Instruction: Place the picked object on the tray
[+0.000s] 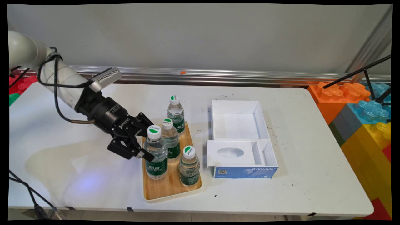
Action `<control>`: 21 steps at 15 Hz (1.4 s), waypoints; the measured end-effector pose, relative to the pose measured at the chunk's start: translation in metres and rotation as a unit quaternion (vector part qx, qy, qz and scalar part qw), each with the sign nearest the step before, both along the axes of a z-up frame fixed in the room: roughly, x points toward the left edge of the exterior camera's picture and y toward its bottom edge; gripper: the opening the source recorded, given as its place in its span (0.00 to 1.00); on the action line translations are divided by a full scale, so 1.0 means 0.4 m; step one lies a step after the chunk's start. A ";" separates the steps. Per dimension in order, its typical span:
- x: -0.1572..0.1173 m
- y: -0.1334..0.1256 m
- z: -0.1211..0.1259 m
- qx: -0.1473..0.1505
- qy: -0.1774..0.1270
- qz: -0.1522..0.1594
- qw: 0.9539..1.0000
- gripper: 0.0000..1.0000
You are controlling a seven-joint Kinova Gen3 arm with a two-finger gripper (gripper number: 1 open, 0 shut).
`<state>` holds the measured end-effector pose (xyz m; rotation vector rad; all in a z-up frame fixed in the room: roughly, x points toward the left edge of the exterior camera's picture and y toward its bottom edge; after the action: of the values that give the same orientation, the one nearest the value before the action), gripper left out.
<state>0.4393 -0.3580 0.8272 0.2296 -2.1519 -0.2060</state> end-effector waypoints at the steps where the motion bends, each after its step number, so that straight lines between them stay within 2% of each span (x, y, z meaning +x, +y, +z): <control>1: -0.001 0.000 -0.005 0.000 -0.001 -0.001 1.000 0.00; 21: 0.014 -0.022 -0.117 -0.004 -0.030 0.004 1.000 0.00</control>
<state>0.4447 -0.3667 0.7803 0.2429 -2.2096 -0.1873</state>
